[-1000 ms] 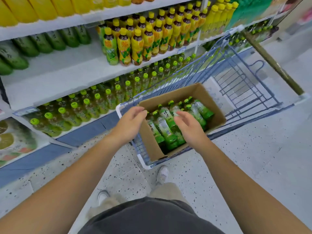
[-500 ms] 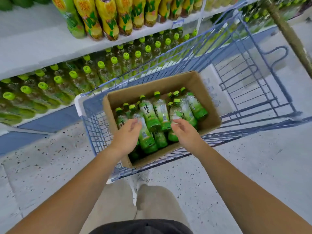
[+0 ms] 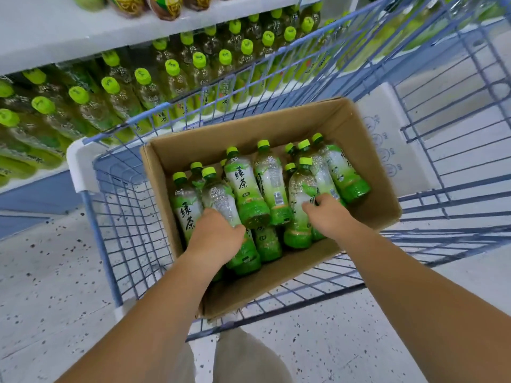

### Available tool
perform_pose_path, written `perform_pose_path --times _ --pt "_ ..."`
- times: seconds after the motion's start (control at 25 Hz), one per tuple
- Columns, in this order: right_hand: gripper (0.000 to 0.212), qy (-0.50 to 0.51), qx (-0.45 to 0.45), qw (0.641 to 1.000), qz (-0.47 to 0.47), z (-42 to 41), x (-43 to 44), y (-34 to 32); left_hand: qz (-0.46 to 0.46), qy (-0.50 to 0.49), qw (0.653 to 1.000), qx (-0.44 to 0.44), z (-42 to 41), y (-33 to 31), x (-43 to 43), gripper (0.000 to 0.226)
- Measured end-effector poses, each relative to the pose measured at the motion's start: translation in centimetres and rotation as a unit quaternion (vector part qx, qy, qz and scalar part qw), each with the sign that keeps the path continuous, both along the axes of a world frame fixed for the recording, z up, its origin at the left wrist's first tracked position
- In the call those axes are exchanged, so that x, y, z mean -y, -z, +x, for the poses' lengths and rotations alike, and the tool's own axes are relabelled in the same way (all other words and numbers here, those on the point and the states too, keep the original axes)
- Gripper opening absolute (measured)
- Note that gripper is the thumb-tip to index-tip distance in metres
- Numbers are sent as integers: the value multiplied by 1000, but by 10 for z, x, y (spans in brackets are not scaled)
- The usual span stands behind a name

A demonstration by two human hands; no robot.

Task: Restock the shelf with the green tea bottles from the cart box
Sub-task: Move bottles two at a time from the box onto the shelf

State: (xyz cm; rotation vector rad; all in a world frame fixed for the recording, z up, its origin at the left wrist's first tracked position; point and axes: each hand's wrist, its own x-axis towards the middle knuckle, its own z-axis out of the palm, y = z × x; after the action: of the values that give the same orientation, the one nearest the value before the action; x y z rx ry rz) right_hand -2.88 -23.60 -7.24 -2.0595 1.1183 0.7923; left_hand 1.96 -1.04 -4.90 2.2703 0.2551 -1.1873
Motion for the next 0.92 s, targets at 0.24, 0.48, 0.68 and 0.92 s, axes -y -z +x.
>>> perform_pose_path --times 0.24,0.48,0.68,0.92 --pt "44 49 35 998 10 5 13 42 85 83 993 7 11 22 21 97" --pt "74 129 42 987 92 -1 17 55 138 71 987 50 -7 40 34 130" --pt "93 168 53 973 151 2 27 60 99 -23 995 22 2 39 32 117" --pt "81 180 92 966 160 -3 24 48 -49 -166 983 -68 13 31 17 85"
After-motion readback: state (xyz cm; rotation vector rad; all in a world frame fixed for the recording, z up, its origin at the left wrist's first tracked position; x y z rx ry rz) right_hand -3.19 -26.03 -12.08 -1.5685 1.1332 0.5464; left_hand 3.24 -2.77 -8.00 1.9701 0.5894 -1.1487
